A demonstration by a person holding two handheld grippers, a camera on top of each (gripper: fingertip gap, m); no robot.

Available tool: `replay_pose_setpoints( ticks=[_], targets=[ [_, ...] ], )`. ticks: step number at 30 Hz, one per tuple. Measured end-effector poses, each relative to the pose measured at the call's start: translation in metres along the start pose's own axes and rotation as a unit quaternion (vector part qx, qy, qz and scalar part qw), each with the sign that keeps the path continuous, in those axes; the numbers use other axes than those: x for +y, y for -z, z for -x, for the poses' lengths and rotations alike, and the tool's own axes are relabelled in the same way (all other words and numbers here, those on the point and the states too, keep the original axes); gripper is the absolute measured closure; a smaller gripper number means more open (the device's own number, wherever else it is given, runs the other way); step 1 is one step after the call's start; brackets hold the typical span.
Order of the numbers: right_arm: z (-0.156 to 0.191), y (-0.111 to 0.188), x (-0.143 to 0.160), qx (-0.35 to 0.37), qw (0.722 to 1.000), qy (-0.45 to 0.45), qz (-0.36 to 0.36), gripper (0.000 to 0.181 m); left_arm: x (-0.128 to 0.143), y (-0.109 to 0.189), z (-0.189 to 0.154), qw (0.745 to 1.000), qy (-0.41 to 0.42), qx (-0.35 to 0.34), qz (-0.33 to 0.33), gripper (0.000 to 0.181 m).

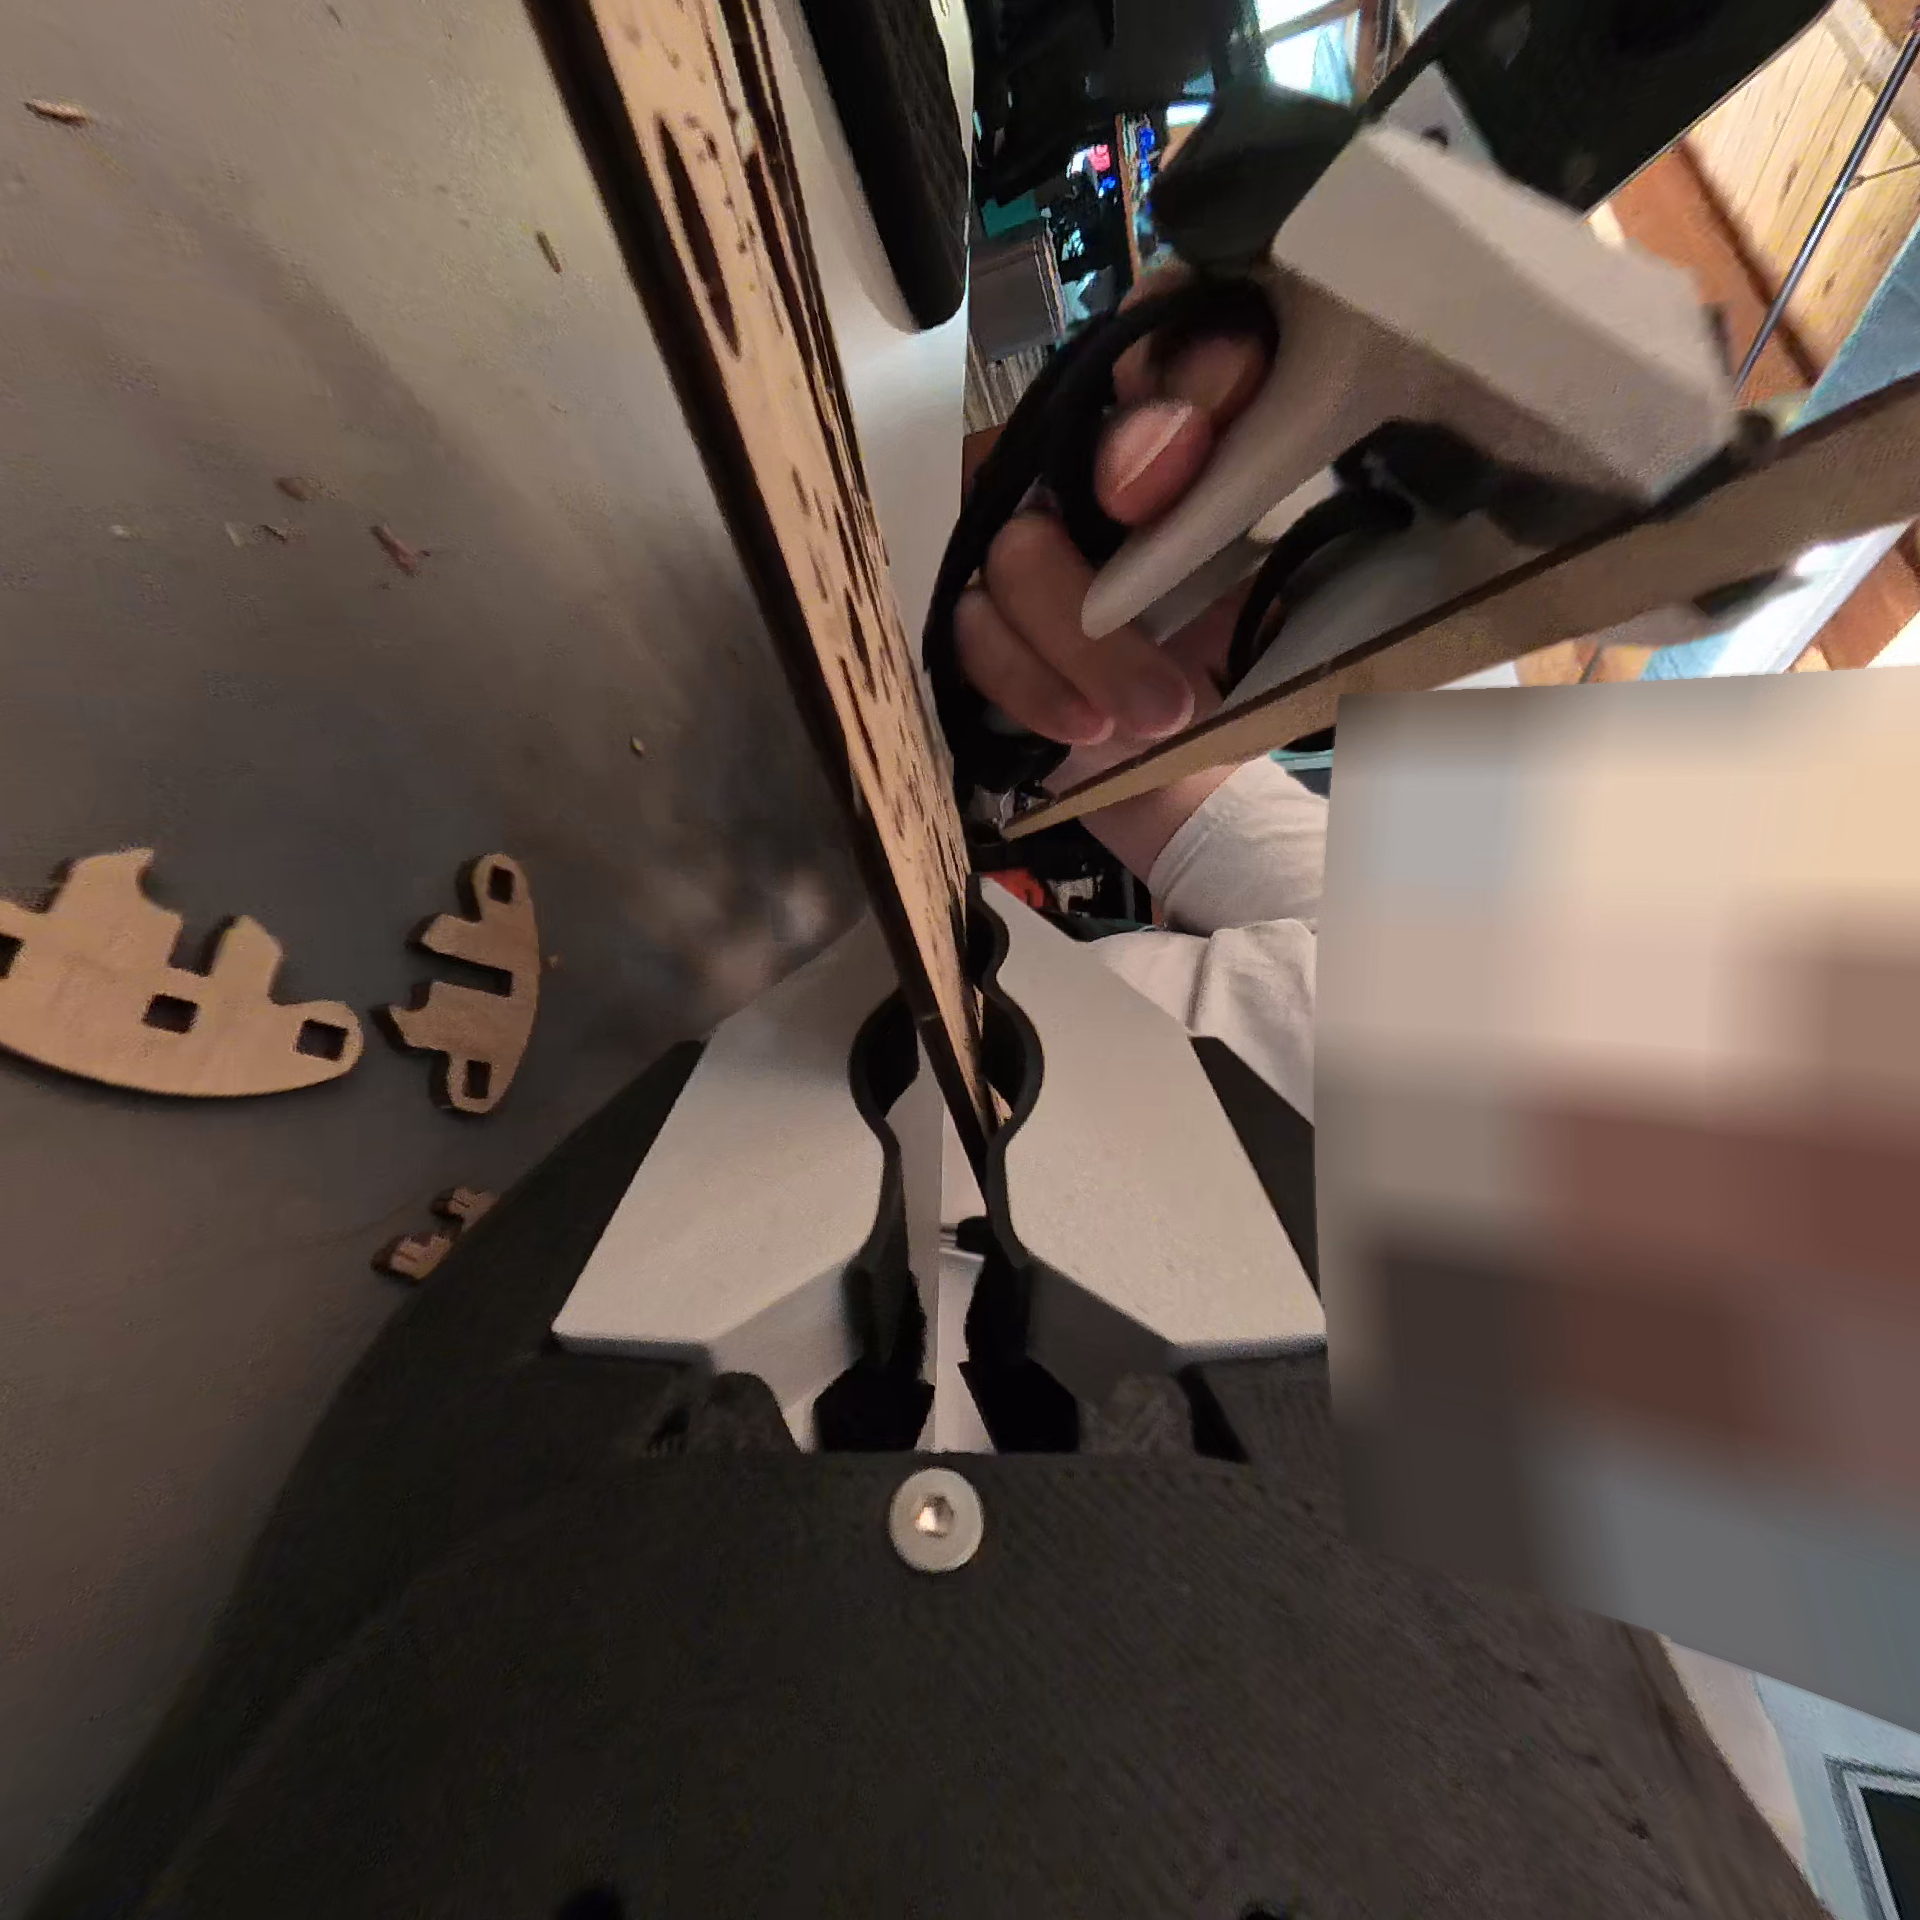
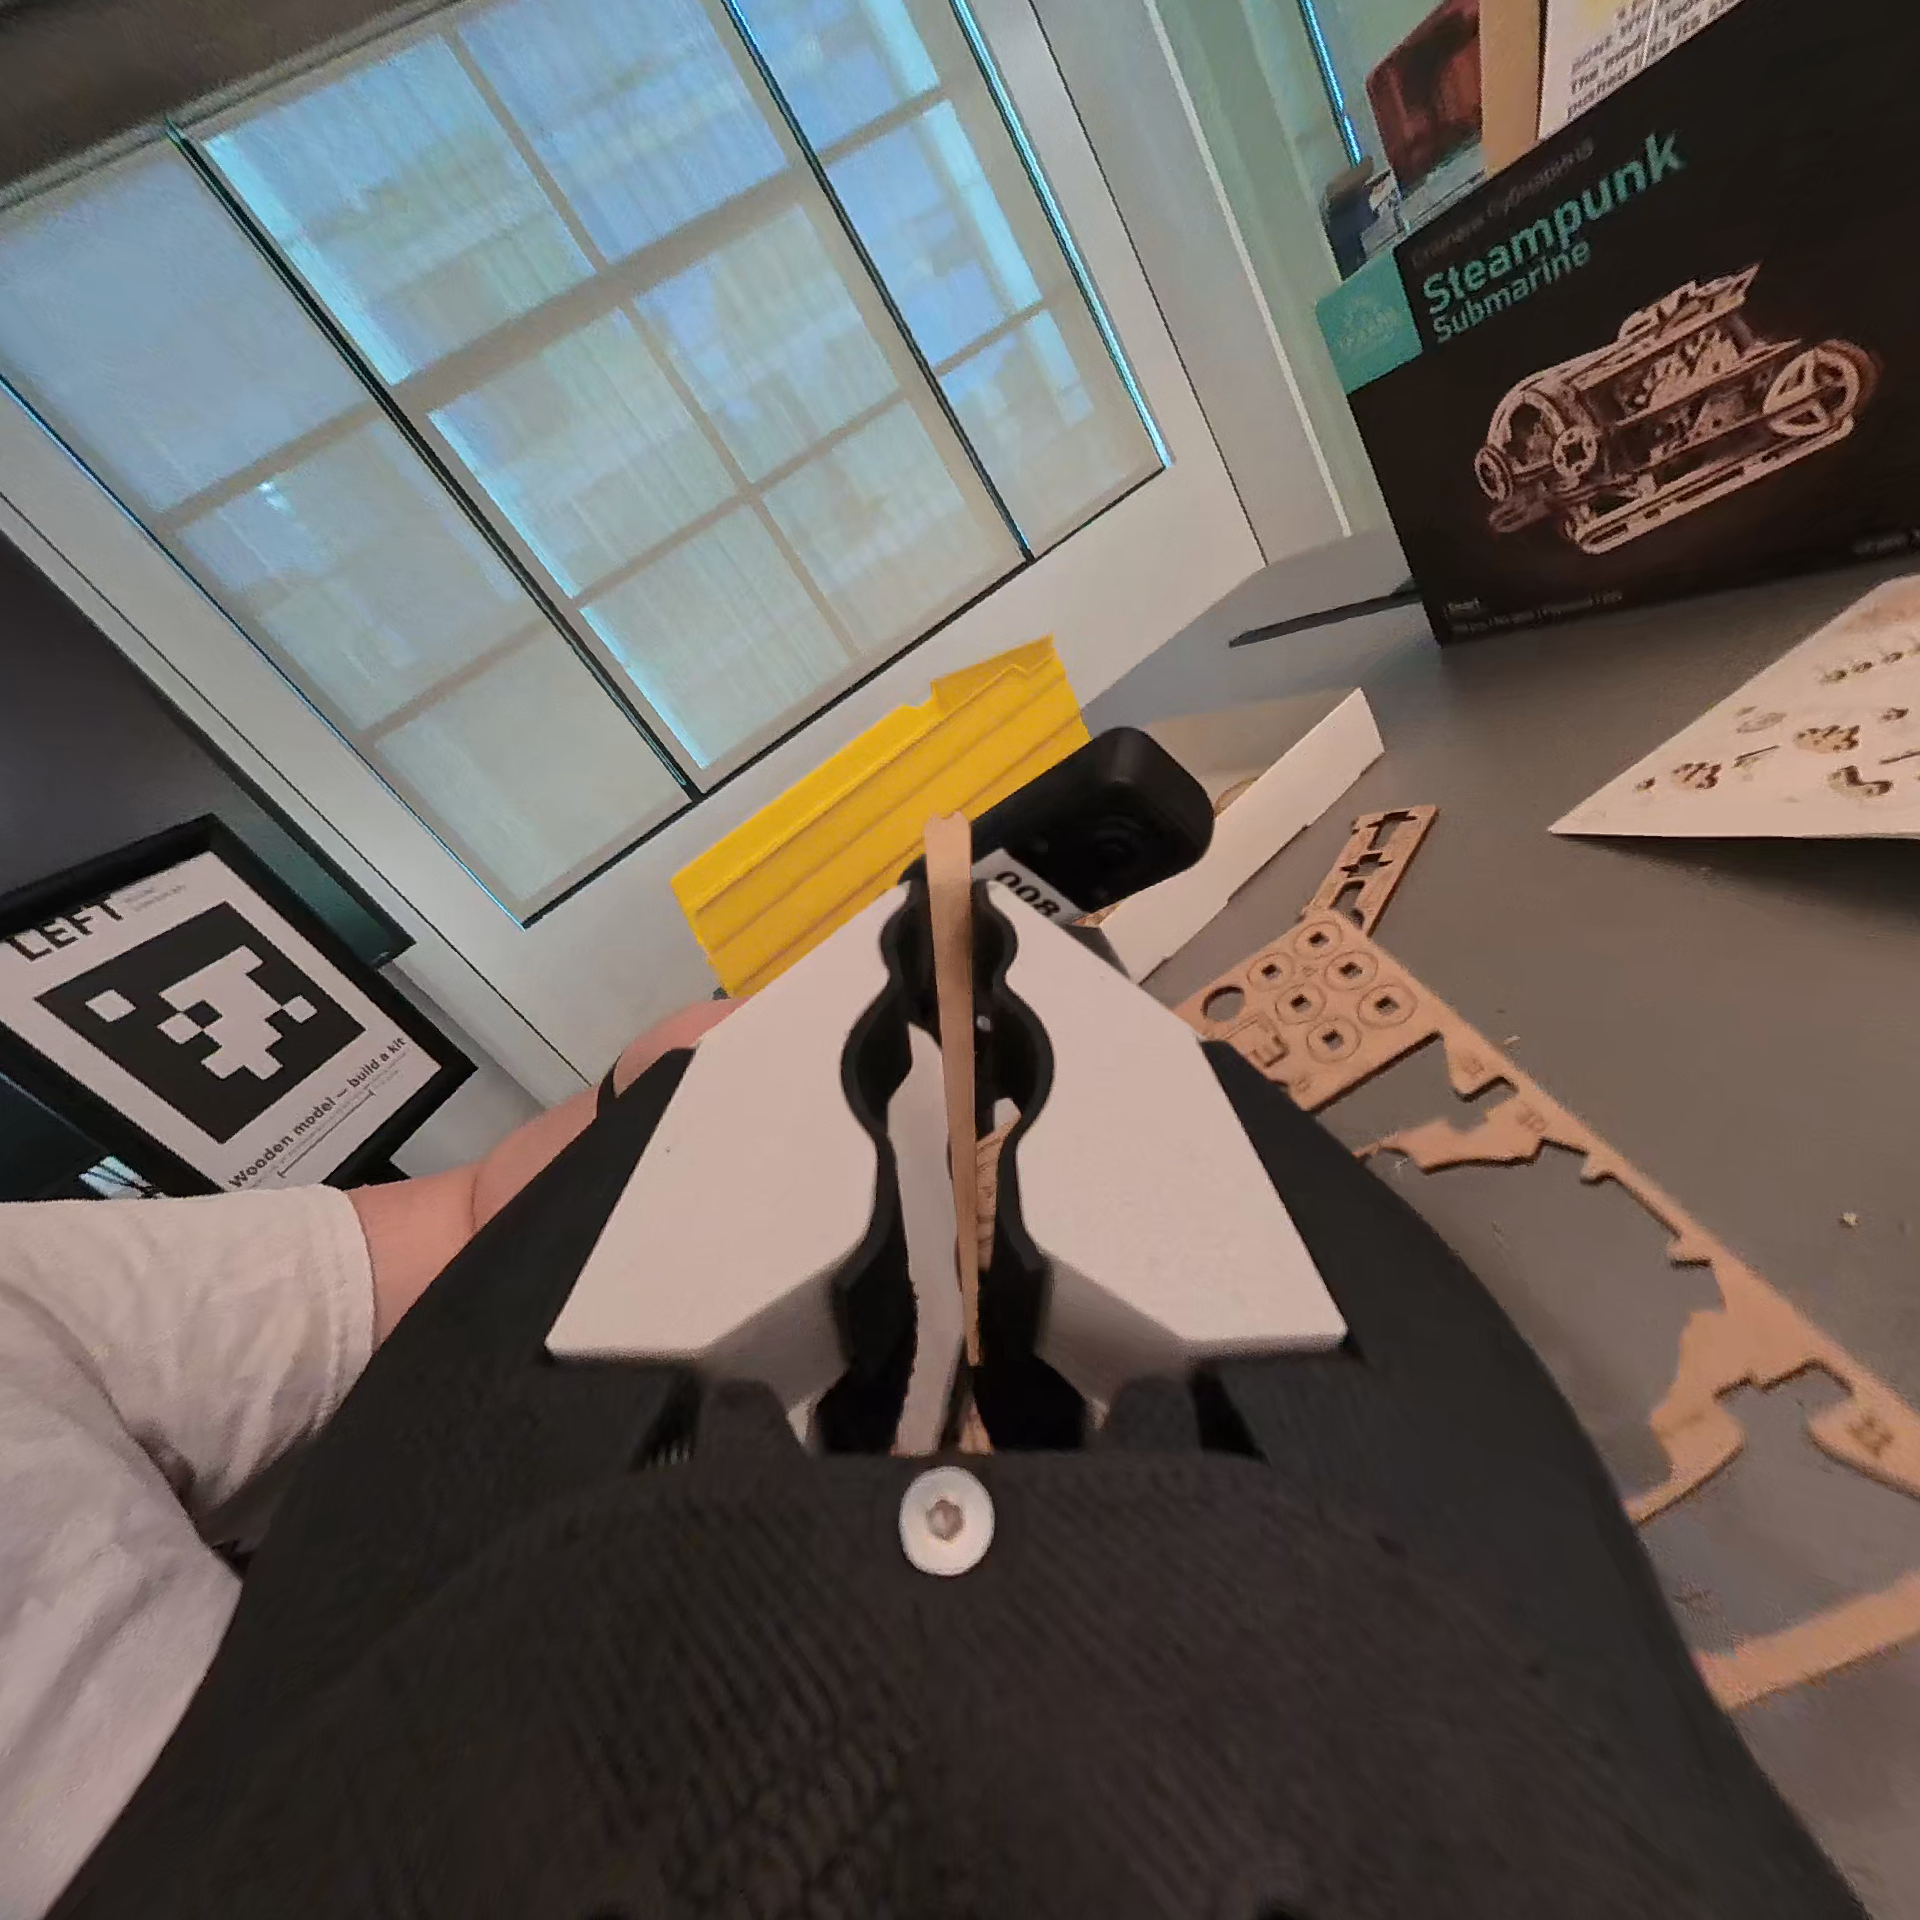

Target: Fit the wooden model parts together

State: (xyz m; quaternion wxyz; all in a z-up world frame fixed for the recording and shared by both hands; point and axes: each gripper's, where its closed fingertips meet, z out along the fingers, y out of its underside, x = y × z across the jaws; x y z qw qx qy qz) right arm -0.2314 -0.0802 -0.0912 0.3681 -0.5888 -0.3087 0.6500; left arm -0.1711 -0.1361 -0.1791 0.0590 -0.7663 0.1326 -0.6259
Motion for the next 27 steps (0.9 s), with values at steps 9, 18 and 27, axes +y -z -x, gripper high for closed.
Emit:
replay_pose_setpoints(
  ticks=[9, 18, 27],
  targets=[
    [-0.001, -0.010, 0.013, 0.013, 0.998, 0.044, 0.040, 0.176, 0.001, 0.000, 0.000, 1.000, 0.002, 0.000, 0.004, 0.178],
    [0.002, -0.007, 0.023, 0.016, 0.995, 0.064, 0.081, 0.175, -0.001, 0.002, -0.001, 1.000, 0.005, 0.007, -0.003, 0.179],
    [-0.007, 0.039, 0.033, 0.048, 0.988, 0.082, 0.125, 0.175, -0.006, 0.003, 0.000, 1.000, 0.001, 0.002, -0.019, 0.179]
  ],
)
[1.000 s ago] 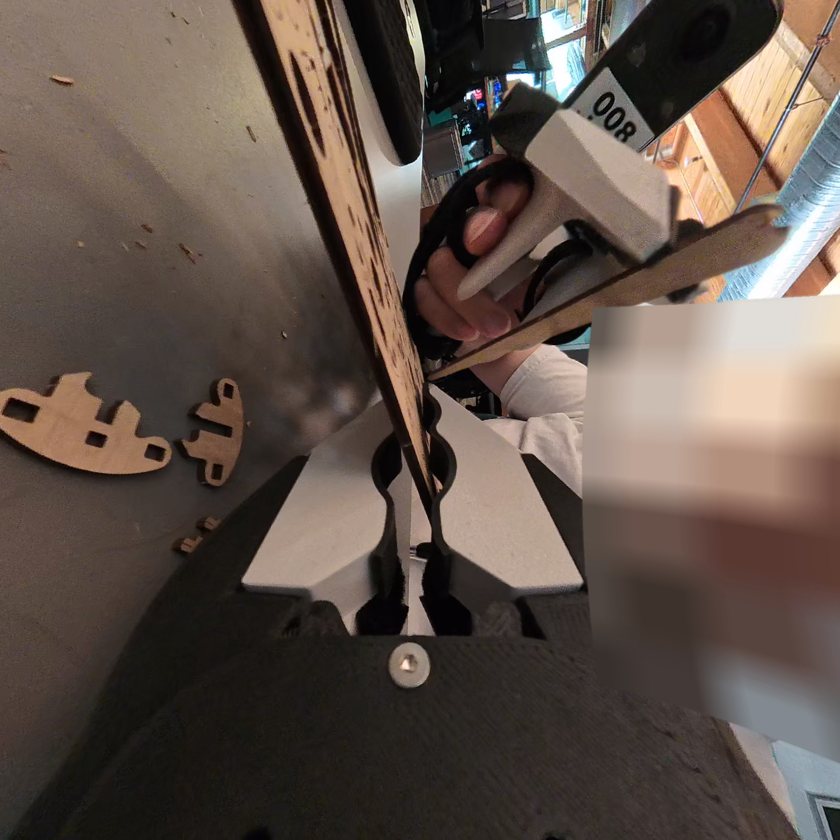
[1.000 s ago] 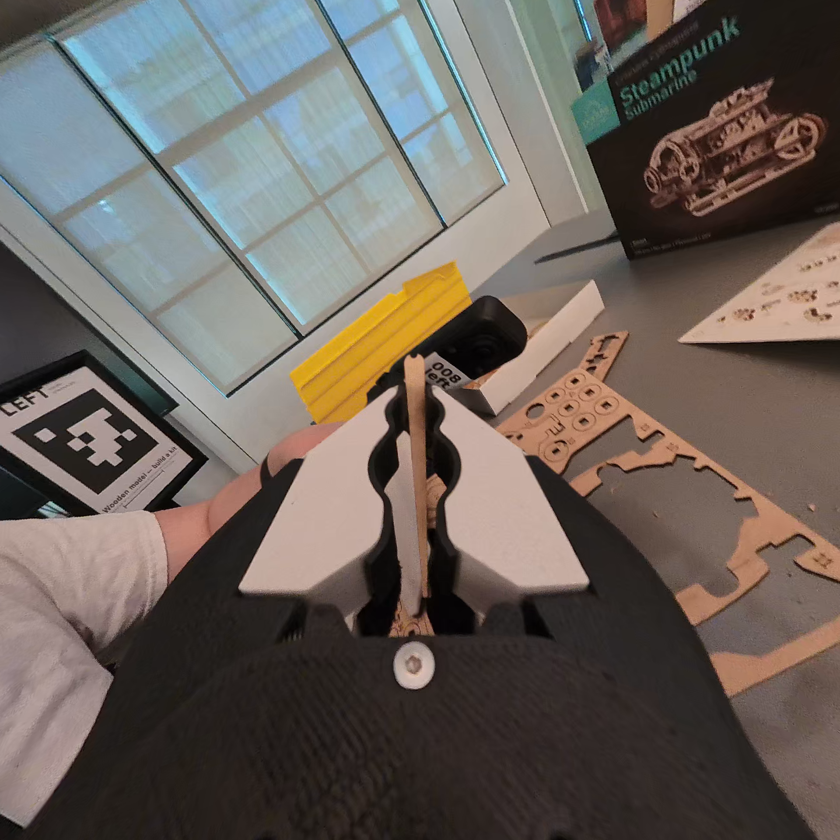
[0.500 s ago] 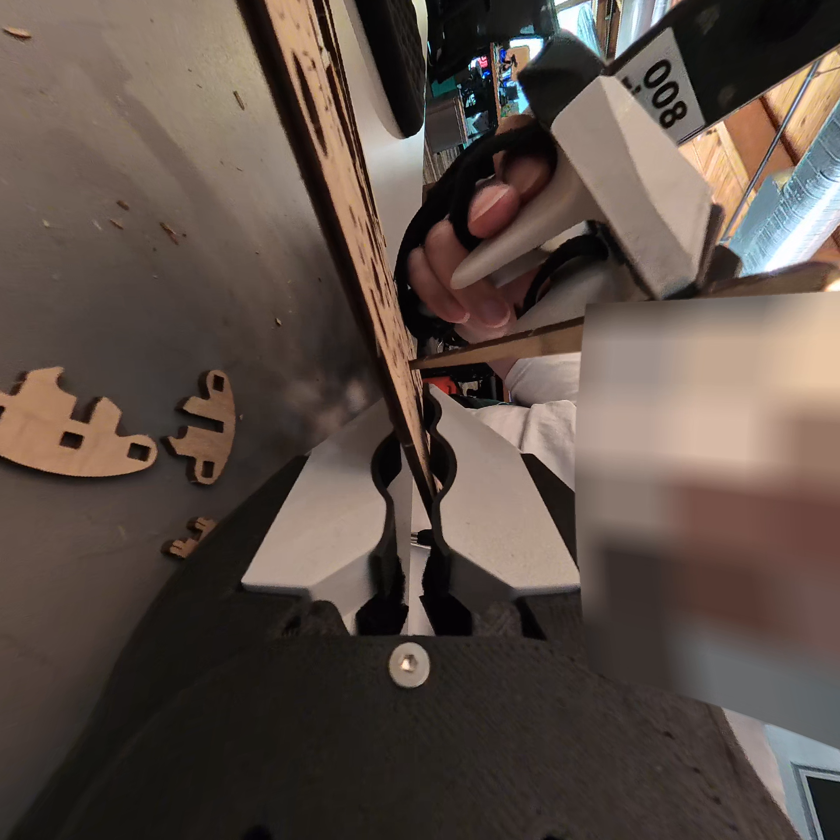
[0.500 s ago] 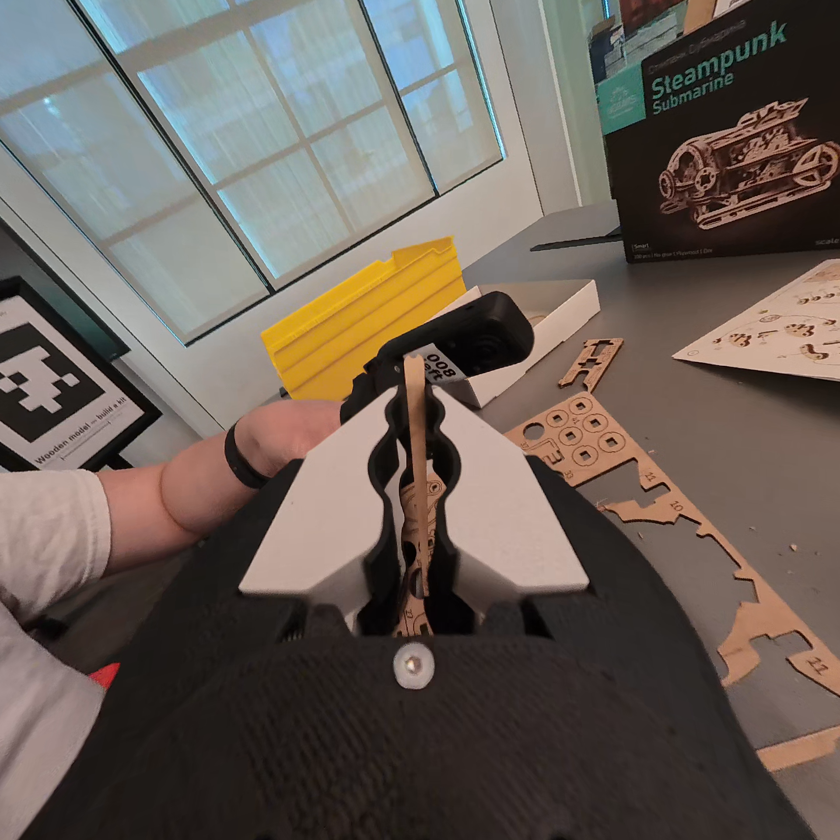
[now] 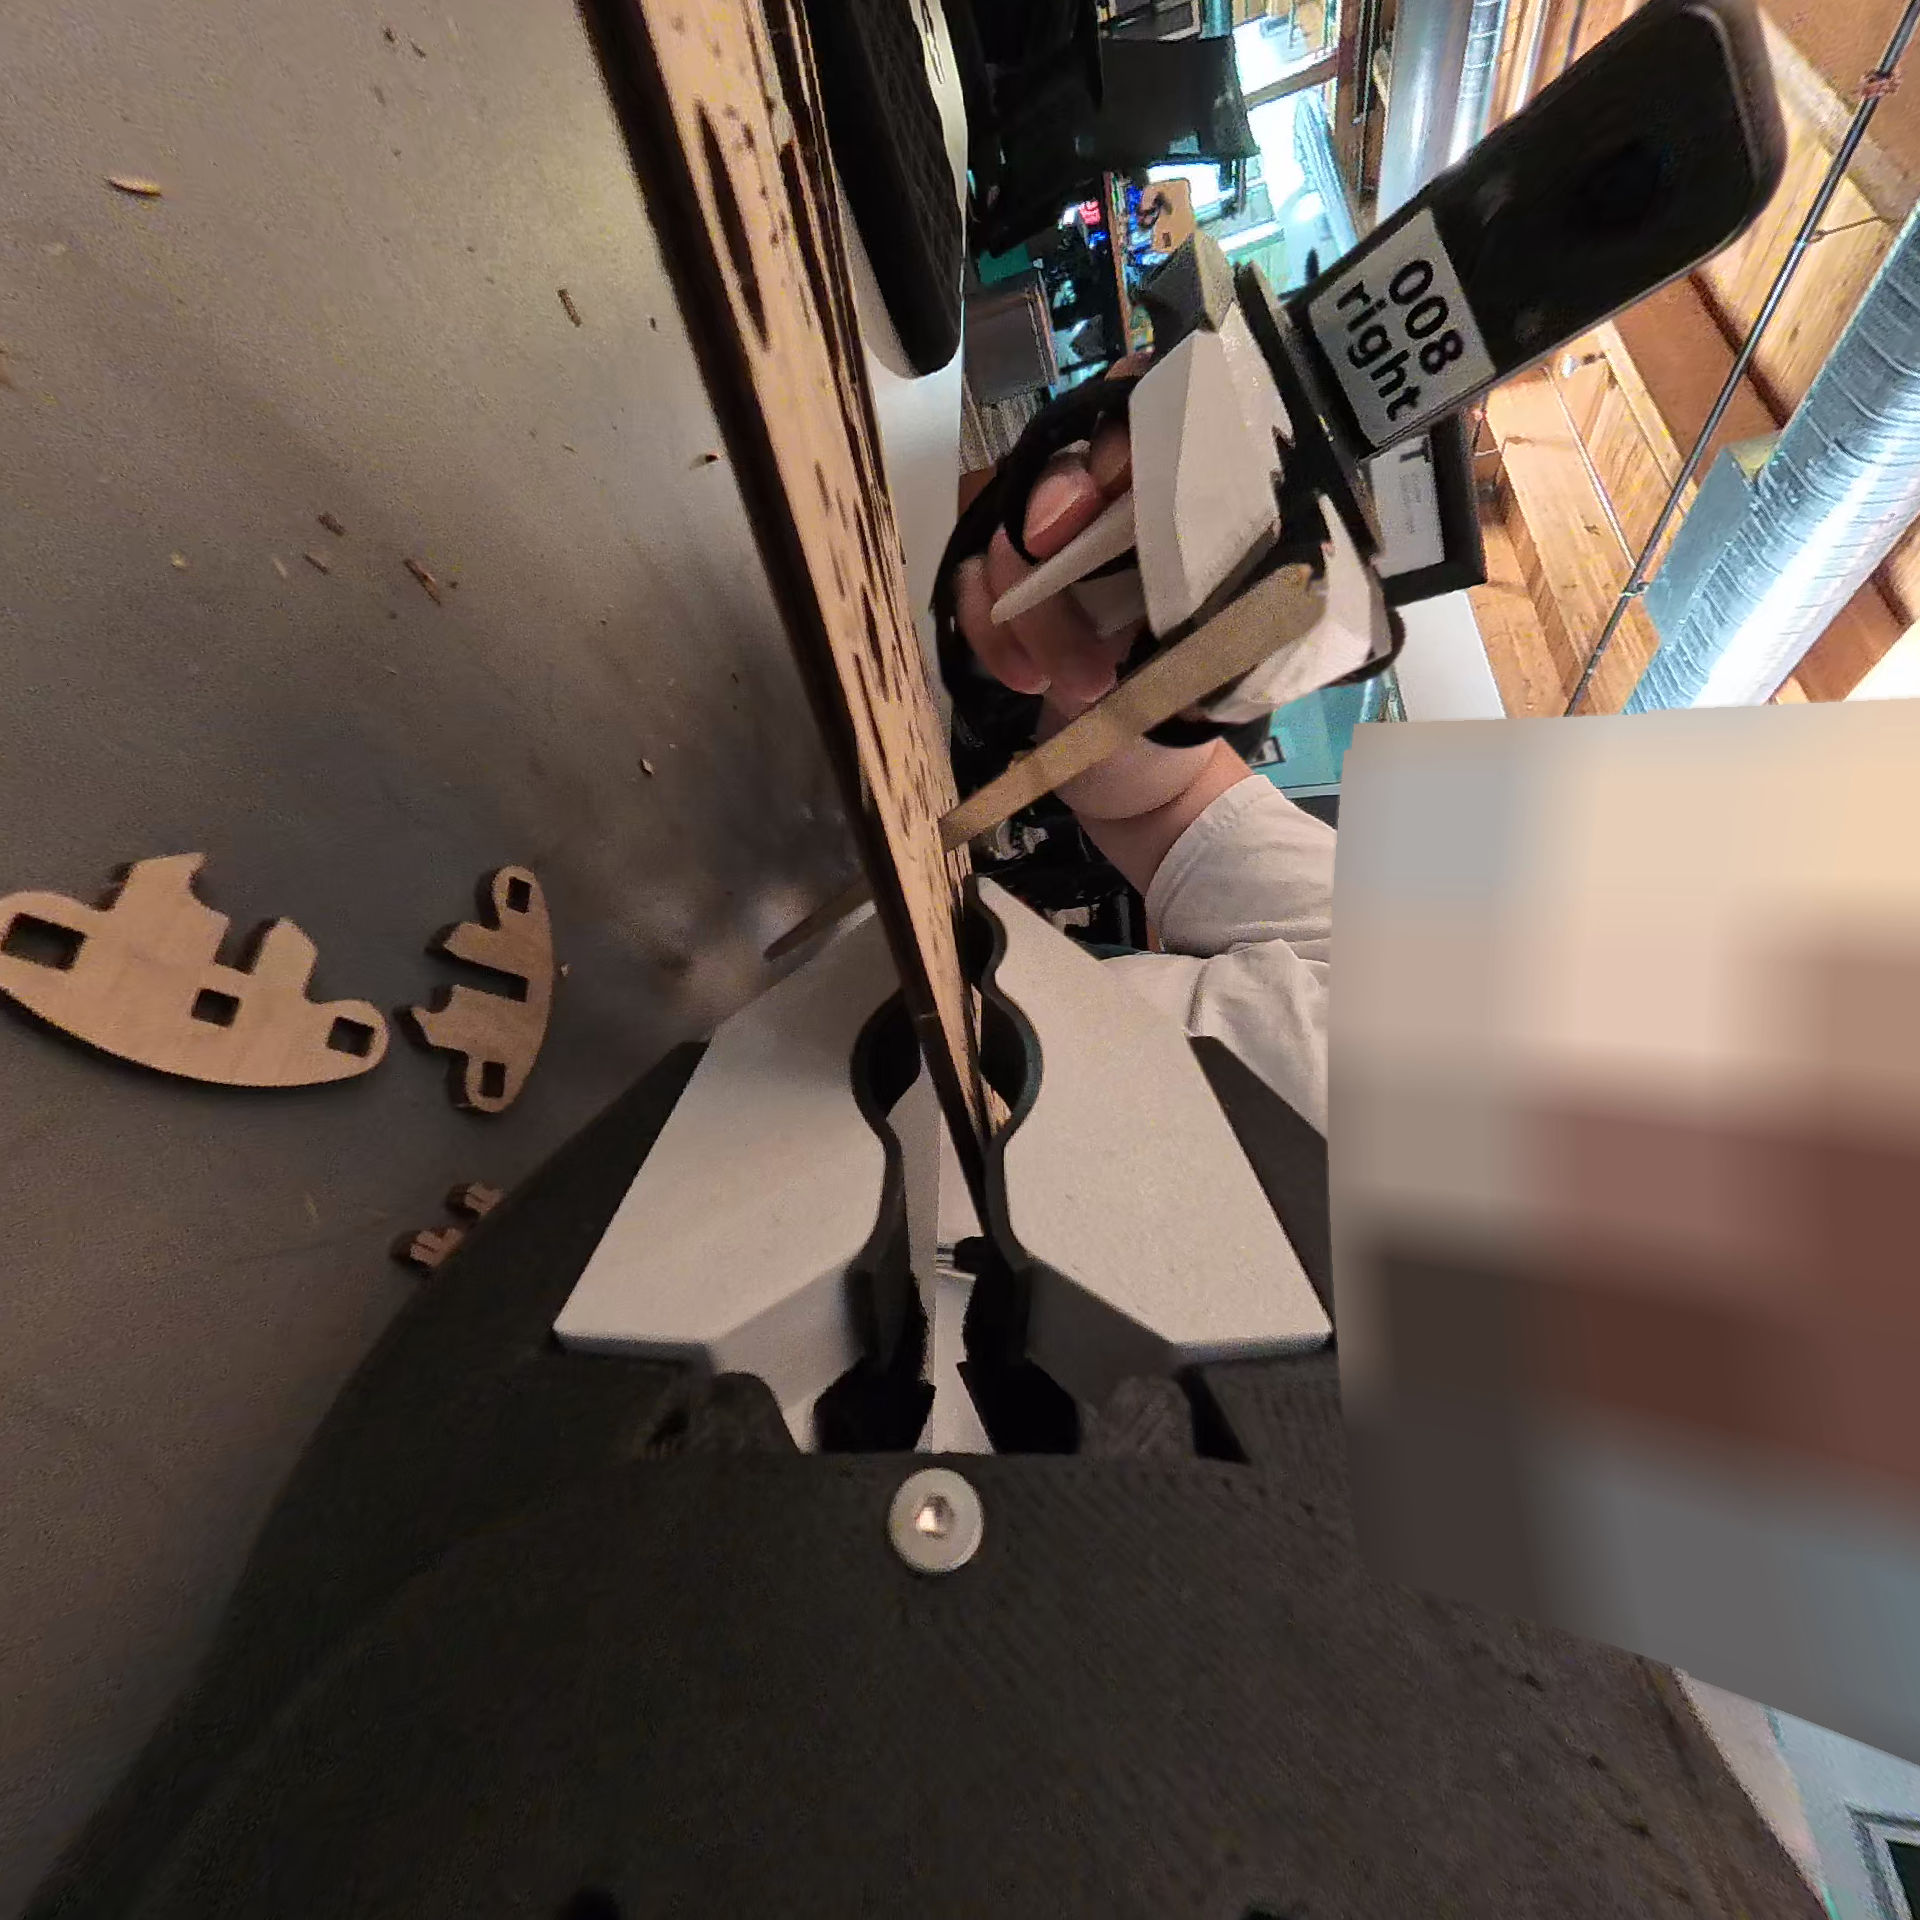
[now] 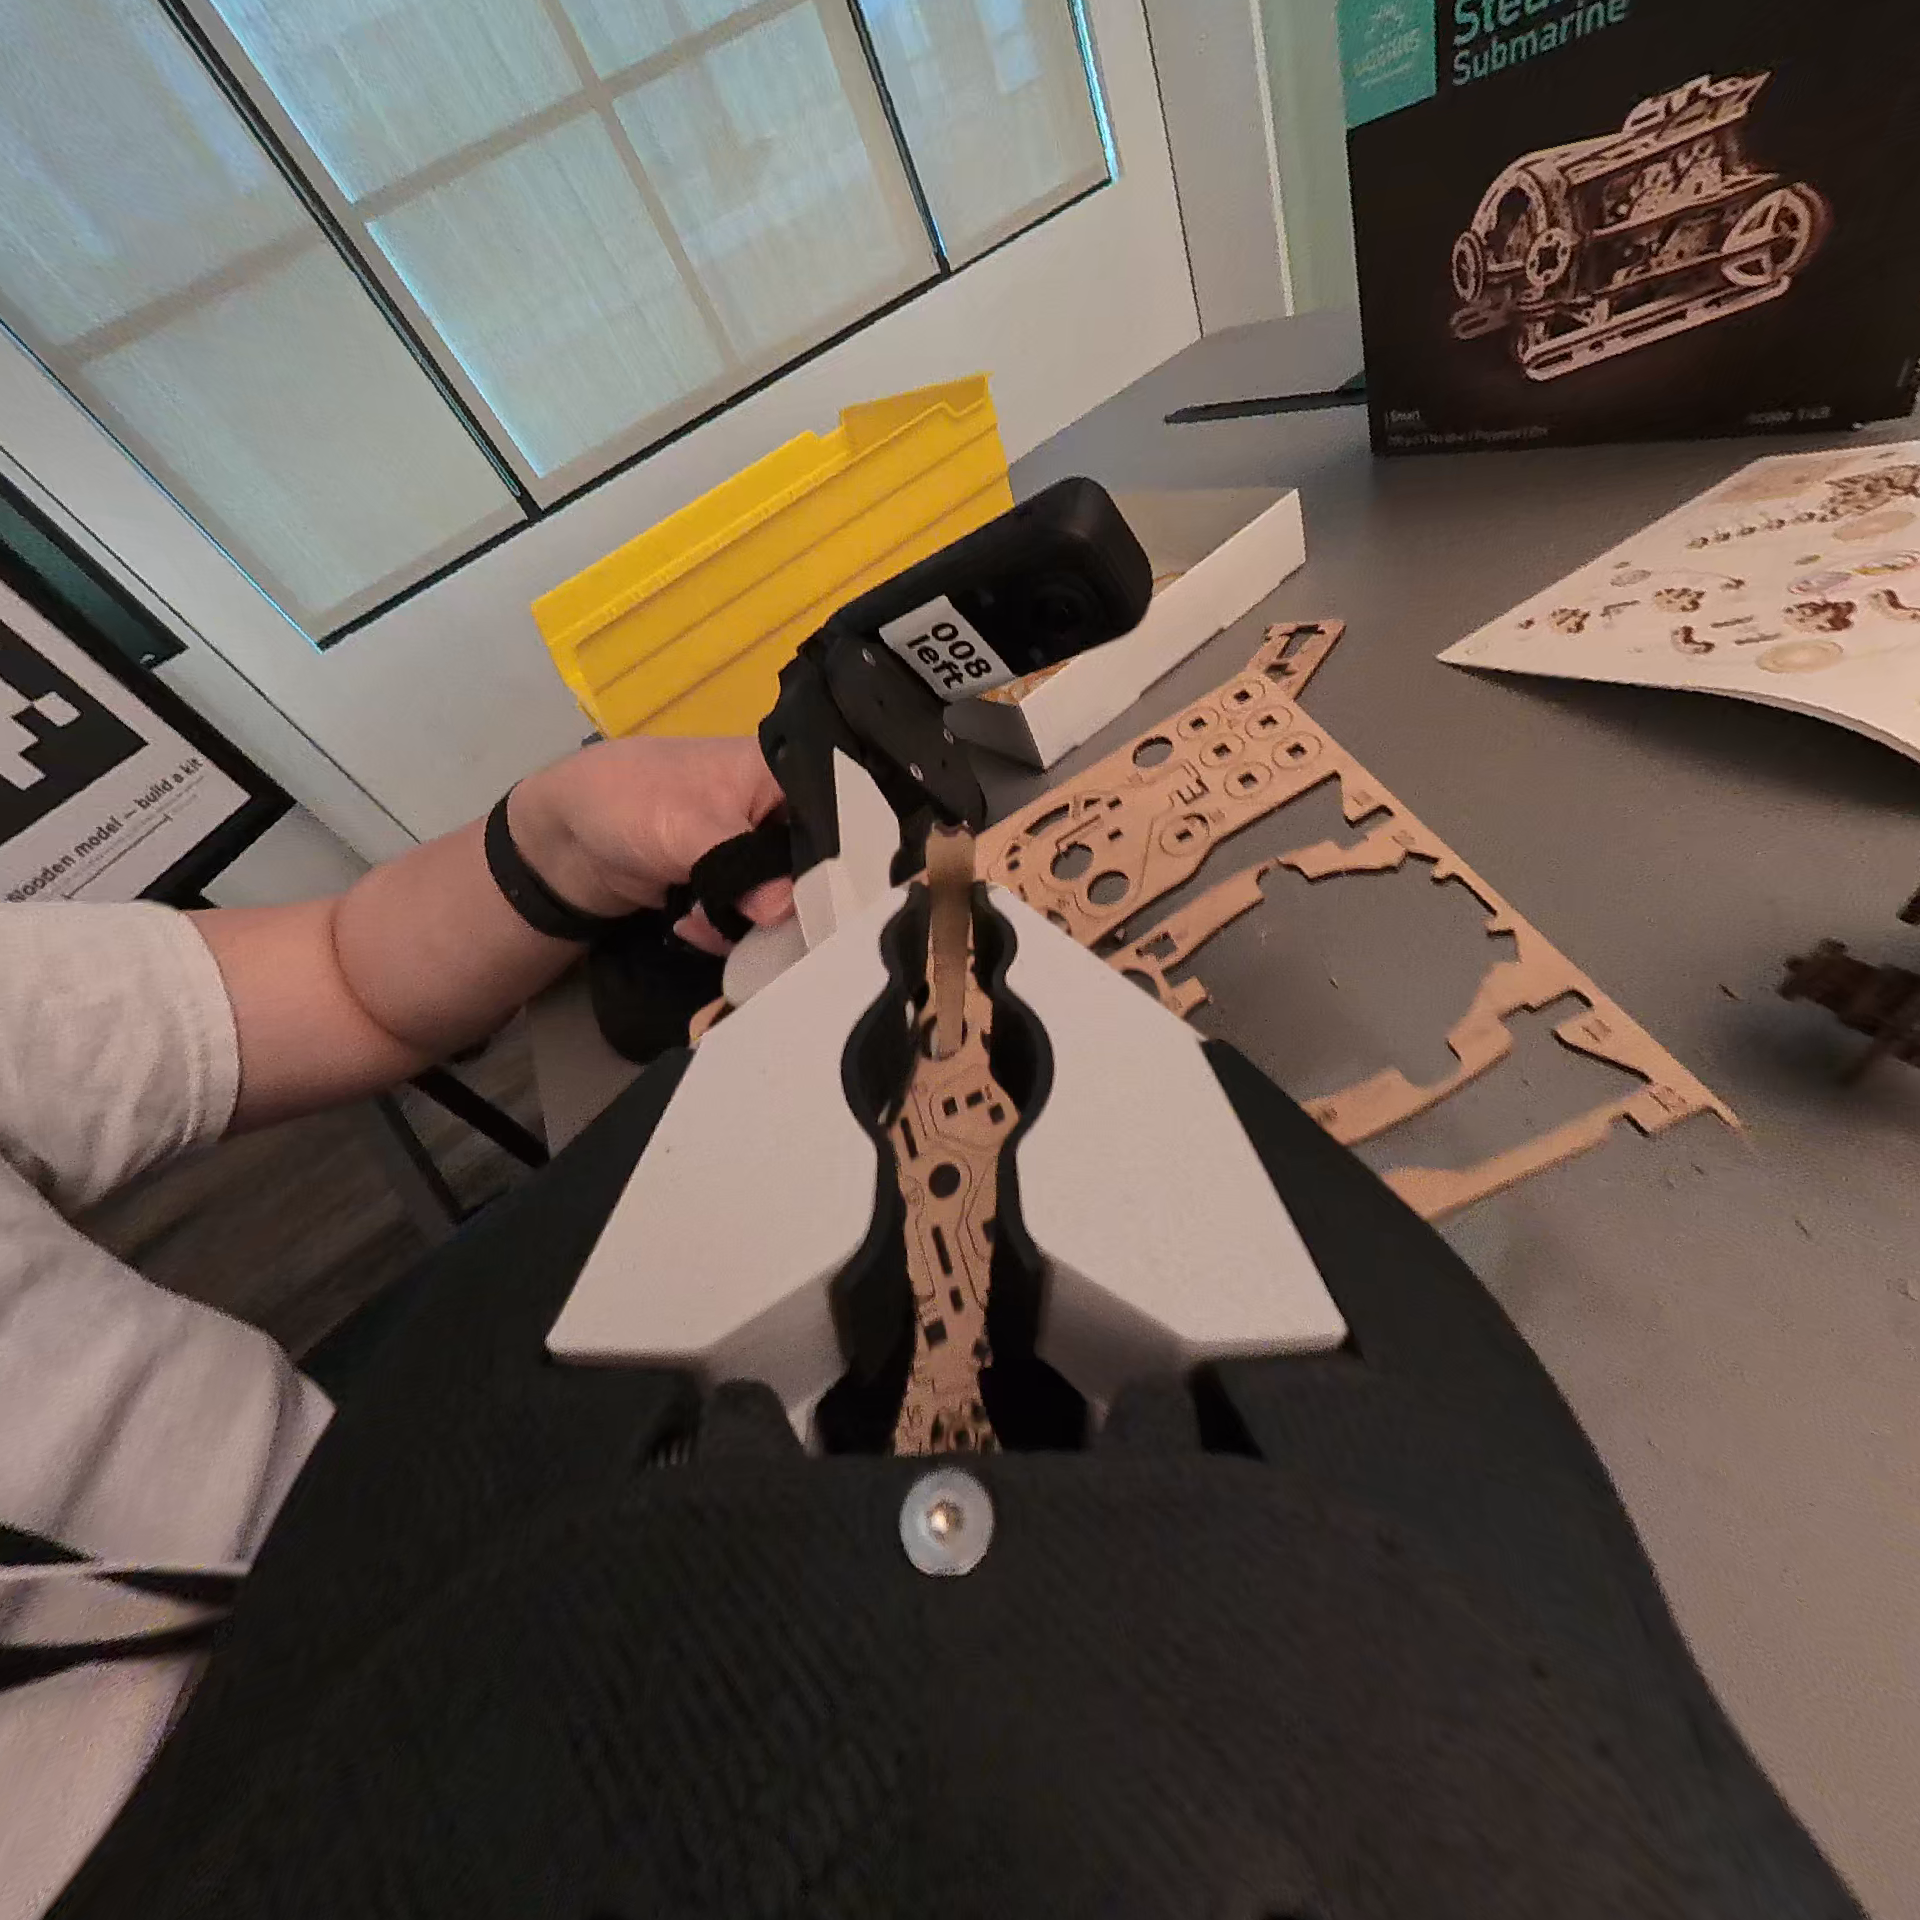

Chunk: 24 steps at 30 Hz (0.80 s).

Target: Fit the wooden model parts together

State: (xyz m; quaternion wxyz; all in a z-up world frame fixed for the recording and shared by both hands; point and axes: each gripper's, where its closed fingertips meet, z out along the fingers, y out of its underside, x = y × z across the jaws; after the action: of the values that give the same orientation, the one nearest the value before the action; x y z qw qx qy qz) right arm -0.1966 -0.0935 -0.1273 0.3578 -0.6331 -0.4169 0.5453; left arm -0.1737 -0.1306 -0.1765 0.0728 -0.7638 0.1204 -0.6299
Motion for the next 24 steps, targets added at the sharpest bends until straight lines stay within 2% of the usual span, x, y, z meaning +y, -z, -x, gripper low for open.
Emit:
replay_pose_setpoints(
  ticks=[4, 10, 12, 19, 22, 24],
  targets=[
    [-0.001, 0.017, 0.009, -0.002, 0.999, 0.015, 0.030, 0.175, 0.000, -0.001, 0.003, 1.000, -0.013, -0.020, 0.000, 0.179],
    [0.003, 0.029, 0.030, 0.010, 0.990, 0.080, 0.115, 0.174, 0.002, -0.004, 0.004, 0.999, -0.035, -0.041, 0.007, 0.179],
    [-0.004, 0.034, 0.038, 0.039, 0.982, 0.111, 0.151, 0.156, 0.003, -0.004, 0.004, 0.998, -0.041, -0.046, 0.007, 0.179],
    [0.014, 0.037, 0.047, 0.060, 0.964, 0.175, 0.190, 0.136, 0.002, -0.004, 0.001, 0.996, -0.062, -0.062, 0.005, 0.180],
    [0.024, 0.033, 0.053, 0.073, 0.947, 0.245, 0.195, 0.126, 0.002, -0.004, 0.001, 0.996, -0.061, -0.062, 0.004, 0.180],
    [0.024, 0.029, 0.053, 0.105, 0.933, 0.294, 0.178, 0.126, 0.002, -0.004, 0.001, 0.996, -0.059, -0.061, 0.004, 0.180]
  ],
)
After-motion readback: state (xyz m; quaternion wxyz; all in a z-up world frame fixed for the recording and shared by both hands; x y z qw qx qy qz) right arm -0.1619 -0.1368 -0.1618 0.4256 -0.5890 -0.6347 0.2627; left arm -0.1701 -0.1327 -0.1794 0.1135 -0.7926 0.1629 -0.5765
